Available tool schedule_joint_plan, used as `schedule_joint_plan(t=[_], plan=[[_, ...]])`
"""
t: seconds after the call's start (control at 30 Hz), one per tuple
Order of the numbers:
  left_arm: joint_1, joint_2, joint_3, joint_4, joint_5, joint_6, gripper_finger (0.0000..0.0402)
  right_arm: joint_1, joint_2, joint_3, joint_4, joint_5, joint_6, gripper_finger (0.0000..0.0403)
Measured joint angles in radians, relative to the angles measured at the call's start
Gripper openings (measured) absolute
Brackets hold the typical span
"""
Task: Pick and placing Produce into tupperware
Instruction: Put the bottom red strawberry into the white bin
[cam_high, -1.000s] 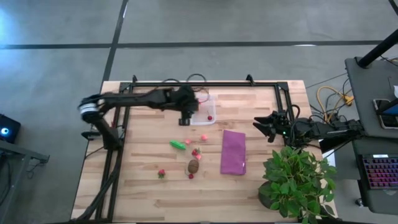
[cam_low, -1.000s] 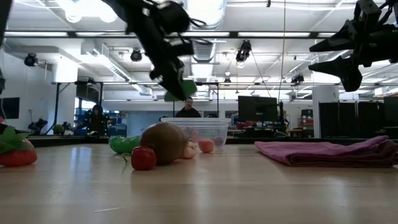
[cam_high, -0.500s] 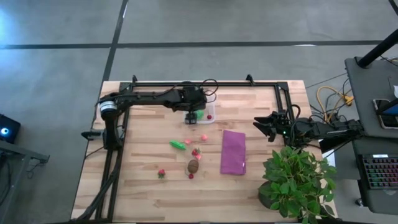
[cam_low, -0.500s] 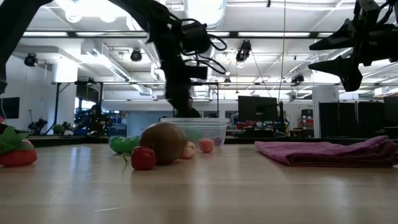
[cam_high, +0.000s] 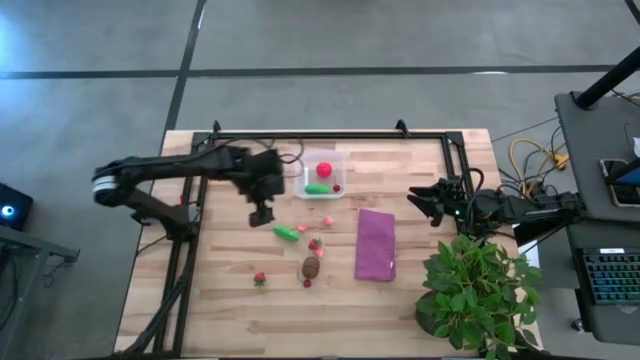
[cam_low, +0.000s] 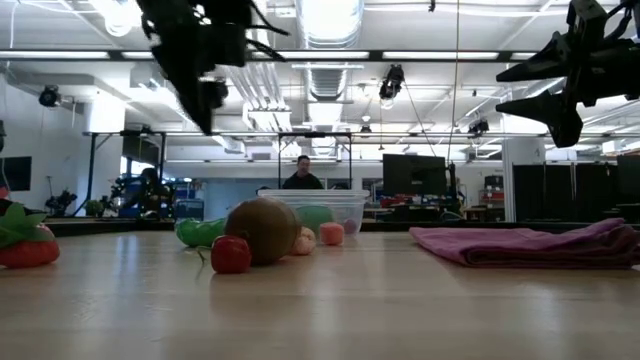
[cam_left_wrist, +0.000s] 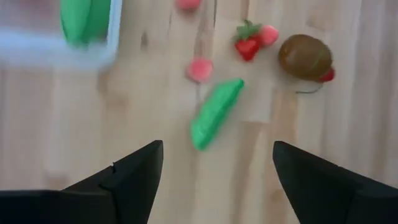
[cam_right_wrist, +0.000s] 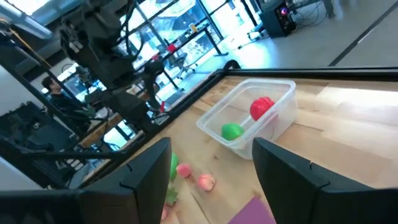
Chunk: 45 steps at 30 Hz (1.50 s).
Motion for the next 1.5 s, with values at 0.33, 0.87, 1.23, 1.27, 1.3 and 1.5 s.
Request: schedule_joint_plan(t=[0.33, 0.87, 1.23, 1.27, 1.3, 1.5], plan=[[-0.208, -0.229, -0.266, 0.013, -0.003, -0.753, 0.0287, 0.0, 0.0, 0.0, -0.001, 0.0, 0.153, 0.0216], [-0.607, 0.023, -0.281, 0.185, -0.063, -1.535, 0.0287, 0.0, 0.0, 0.0, -0.013, 0.0, 0.056, 0.0216], [-0.637, 0.221, -0.21, 0.202, -0.05, -1.611, 0.0287, 0.0, 0.0, 0.0, -0.013, 0.0, 0.053, 0.0216], [-0.637, 0.234, -0.203, 0.201, -0.05, -1.617, 0.0287, 0.0, 0.0, 0.0, -0.014, 0.0, 0.052, 0.0216], [-0.637, 0.244, -0.197, 0.203, -0.05, -1.629, 0.0287, 0.0, 0.0, 0.0, -0.014, 0.0, 0.052, 0.0216], [-0.638, 0.296, -0.194, 0.282, -0.049, -1.637, 0.0287, 0.0, 0.001, 0.0, -0.024, 0.0, 0.053, 0.0216]])
